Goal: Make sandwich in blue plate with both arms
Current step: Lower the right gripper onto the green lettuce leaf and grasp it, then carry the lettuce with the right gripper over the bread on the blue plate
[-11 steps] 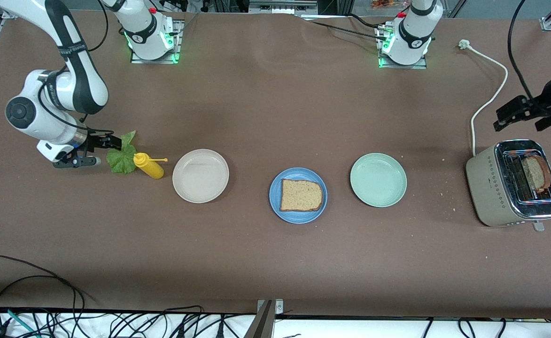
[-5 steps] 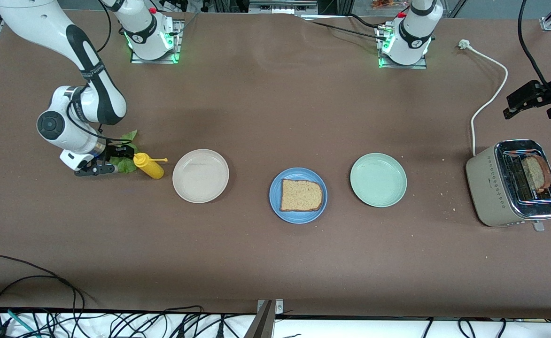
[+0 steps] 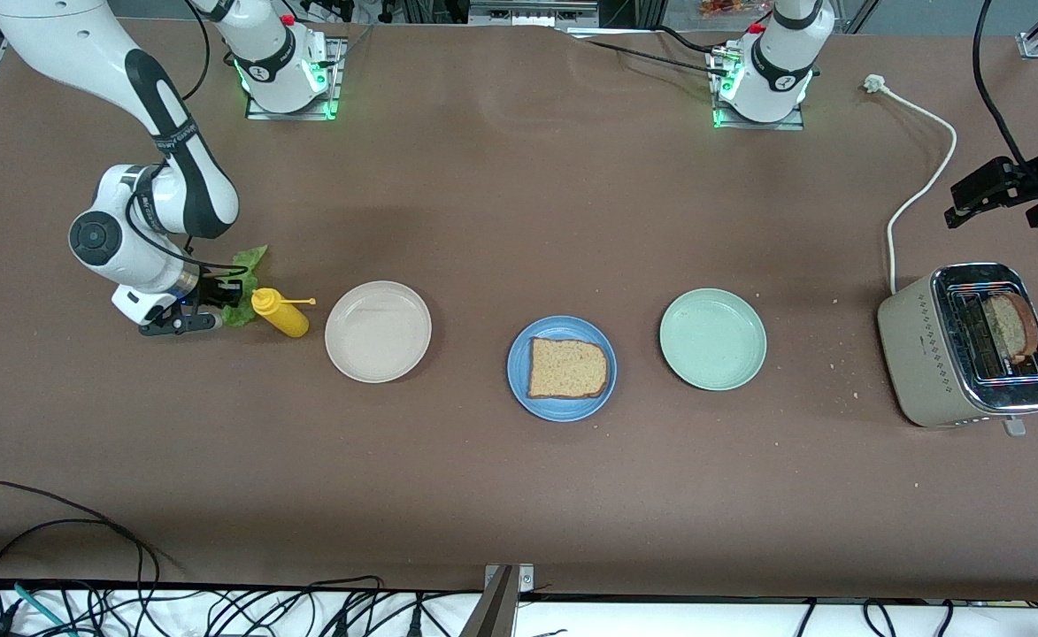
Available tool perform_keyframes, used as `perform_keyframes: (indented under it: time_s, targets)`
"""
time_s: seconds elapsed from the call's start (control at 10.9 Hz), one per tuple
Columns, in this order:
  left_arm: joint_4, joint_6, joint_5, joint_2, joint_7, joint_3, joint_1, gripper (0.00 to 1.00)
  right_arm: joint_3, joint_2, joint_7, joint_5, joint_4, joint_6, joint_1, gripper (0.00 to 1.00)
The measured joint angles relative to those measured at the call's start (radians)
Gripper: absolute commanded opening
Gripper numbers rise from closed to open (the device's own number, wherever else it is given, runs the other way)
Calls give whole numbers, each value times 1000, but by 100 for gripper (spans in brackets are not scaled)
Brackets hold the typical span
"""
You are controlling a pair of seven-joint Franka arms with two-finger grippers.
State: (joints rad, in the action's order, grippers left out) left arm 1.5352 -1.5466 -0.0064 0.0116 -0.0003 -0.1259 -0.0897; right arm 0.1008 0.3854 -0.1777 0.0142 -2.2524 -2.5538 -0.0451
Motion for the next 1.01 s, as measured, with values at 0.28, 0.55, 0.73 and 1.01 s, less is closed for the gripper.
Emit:
perform_keyframes:
  time_s: [0.28,0.55,0.73,1.01]
  targets:
    - [0,0,0,1,0,0,0,100,-1,0,0,0,45,63,-4,12]
    - [0,0,0,1,0,0,0,100,0,-21,-6,0,179,301,-4,12]
    - [0,0,0,1,0,0,0,100,0,-53,-28,0,295,505,-5,12]
    - [0,0,0,1,0,0,0,100,-1,-71,-59,0,514,808,-7,12]
